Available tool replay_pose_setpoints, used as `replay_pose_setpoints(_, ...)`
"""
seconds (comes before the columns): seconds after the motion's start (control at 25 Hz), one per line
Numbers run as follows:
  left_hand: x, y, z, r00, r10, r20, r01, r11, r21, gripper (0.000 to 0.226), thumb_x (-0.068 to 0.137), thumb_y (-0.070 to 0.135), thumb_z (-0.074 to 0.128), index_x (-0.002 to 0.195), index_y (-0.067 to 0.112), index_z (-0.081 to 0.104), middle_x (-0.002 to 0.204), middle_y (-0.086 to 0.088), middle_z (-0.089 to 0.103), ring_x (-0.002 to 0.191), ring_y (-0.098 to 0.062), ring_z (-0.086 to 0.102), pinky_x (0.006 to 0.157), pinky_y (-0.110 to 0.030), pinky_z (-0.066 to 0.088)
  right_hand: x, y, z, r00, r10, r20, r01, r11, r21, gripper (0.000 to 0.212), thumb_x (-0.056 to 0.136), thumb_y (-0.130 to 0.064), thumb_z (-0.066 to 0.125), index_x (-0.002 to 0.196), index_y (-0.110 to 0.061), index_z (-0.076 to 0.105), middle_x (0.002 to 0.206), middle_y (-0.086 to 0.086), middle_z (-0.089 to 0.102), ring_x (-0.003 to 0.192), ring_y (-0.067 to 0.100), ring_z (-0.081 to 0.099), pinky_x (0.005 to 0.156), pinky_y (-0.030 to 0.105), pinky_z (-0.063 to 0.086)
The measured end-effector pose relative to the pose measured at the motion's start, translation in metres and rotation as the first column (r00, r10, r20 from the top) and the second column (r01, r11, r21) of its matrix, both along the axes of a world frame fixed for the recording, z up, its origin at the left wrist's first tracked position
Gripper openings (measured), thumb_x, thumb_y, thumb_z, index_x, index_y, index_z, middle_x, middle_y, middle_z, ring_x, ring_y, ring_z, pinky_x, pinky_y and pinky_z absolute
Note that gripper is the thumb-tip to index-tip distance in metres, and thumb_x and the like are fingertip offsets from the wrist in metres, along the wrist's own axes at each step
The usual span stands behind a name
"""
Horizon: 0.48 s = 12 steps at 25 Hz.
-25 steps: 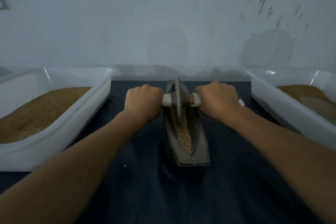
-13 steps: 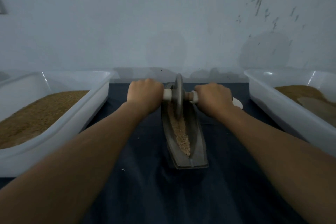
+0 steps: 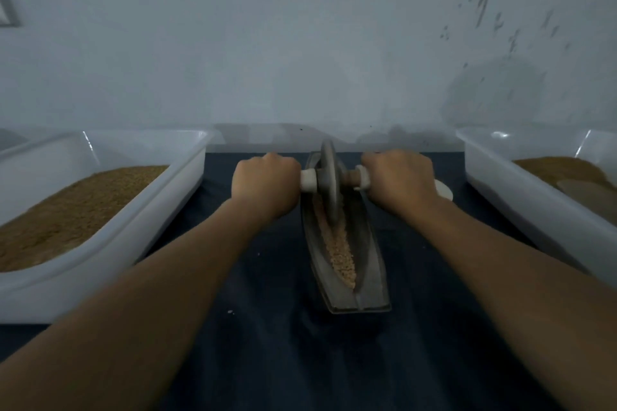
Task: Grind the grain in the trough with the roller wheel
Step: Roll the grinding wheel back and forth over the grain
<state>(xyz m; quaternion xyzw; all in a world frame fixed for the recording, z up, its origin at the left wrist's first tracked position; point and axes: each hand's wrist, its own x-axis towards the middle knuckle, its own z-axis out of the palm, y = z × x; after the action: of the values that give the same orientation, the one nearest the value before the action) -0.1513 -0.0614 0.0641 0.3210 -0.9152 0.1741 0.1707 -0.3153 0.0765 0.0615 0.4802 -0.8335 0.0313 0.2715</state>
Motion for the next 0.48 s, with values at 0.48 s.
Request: replay_pose_setpoints(0.48, 0.02, 0.008, -0.018, 0.994, -0.095, -0.055, 0.084, 0.98, -0.181, 0.021, 0.074, 0.028, 0.07, 0.072, 0.027, 0.049, 0.058, 0.007, 0.028, 0.044, -0.016, 0.027, 0.045, -0.025, 0.018, 0.009, 0.032, -0.014, 0.997, 0.011, -0.071, -0.012, 1.0, -0.024, 0.029, 0.076, -0.034, 0.069, 0.067, -0.03, 0.042, 0.061, -0.012, 0.039, 0.049, 0.008, 0.034, 0.046, 0.022, 0.023)
